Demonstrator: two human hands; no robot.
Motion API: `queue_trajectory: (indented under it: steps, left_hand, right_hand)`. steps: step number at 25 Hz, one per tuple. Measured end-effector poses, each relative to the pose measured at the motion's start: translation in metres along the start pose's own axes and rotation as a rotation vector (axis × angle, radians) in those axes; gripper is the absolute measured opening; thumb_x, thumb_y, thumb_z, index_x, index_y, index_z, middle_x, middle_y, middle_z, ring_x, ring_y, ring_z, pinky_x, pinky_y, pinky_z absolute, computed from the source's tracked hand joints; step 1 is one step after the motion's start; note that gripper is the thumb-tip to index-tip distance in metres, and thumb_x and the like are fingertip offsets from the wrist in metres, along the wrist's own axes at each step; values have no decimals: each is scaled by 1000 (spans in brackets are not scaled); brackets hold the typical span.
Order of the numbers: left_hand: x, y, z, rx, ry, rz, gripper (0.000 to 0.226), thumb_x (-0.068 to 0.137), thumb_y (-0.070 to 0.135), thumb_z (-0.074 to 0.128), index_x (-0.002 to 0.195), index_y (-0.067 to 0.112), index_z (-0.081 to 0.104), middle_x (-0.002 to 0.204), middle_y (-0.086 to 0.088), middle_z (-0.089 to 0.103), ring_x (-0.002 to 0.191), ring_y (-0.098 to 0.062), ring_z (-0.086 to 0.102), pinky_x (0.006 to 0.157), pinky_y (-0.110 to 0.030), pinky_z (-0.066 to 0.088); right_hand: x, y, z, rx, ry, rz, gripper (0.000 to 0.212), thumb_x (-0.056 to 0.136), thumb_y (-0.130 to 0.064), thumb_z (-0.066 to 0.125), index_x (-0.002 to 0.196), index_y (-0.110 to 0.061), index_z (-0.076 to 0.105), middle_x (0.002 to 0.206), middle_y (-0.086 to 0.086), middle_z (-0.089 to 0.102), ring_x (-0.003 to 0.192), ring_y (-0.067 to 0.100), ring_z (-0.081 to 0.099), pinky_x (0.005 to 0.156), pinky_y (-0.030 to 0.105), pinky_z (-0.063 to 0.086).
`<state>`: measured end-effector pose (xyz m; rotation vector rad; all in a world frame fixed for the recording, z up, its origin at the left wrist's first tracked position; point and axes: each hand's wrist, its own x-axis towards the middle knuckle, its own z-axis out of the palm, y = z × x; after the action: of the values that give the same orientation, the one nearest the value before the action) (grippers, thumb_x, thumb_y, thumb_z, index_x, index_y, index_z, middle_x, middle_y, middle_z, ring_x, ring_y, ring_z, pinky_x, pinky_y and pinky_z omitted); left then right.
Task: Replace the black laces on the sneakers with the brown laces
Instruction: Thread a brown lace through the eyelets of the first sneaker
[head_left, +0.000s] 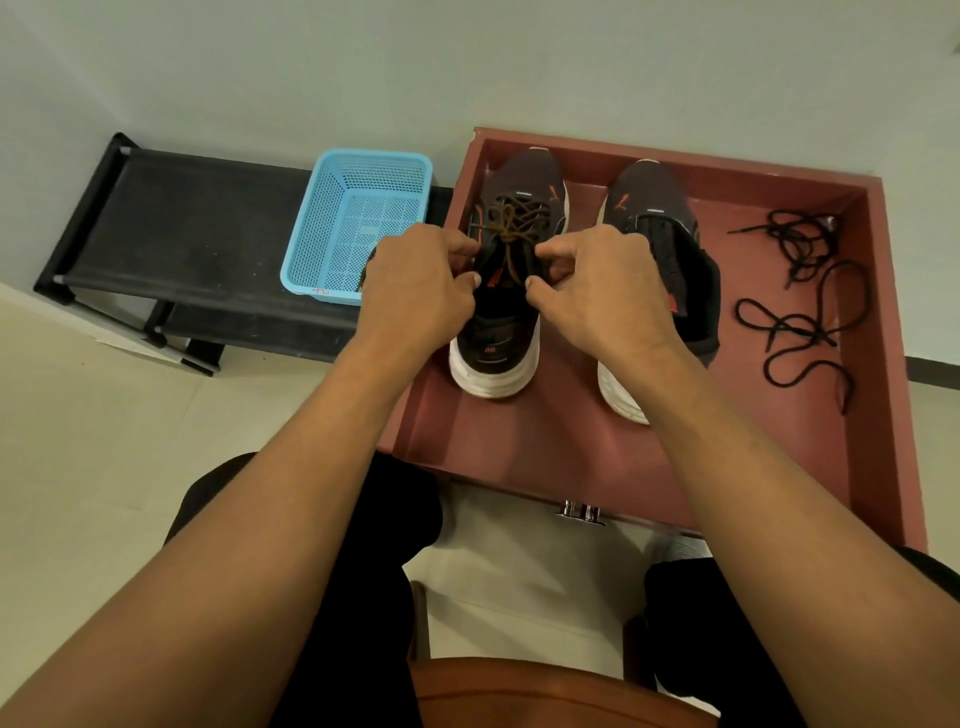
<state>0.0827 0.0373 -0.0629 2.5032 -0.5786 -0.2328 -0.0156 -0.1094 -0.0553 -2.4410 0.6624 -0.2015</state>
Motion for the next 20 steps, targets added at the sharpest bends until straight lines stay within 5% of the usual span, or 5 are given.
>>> queue_trajectory:
  steps: [5, 10, 14, 20]
  left_hand:
    - [1, 5, 2, -66, -13, -3, 35, 98, 12, 65, 130, 23, 72, 121, 2, 76, 117, -19, 70, 102, -39, 55]
    - [2, 2, -11, -93, 24, 36, 33, 100, 22, 65, 132, 26, 70, 123, 6, 75, 111, -13, 70, 100, -32, 54]
    - [4, -36, -47, -161, 203, -40, 34, 99, 25, 66, 132, 35, 68, 124, 9, 72, 103, -5, 70, 98, -25, 55]
    - [2, -69, -66, -239, 326, -132, 33, 101, 17, 63, 127, 35, 72, 120, 14, 73, 100, -1, 69, 96, -29, 59]
  right_hand:
    - [6, -1, 8, 8, 41, -17, 38, 92, -32, 74, 130, -25, 74, 100, 3, 80, 101, 23, 74, 95, 41, 61]
    - [11, 8, -2, -14, 74, -25, 42, 89, -43, 71, 128, -27, 75, 103, -5, 79, 97, 17, 75, 93, 41, 61]
    - [9, -9, -21, 220, 143, -140, 41, 92, -42, 71, 131, -30, 72, 114, -13, 76, 99, -1, 71, 88, 24, 61]
    - [5, -55, -1, 370, 44, -265, 39, 94, -32, 76, 132, -25, 72, 117, -13, 75, 101, -2, 72, 84, 16, 60]
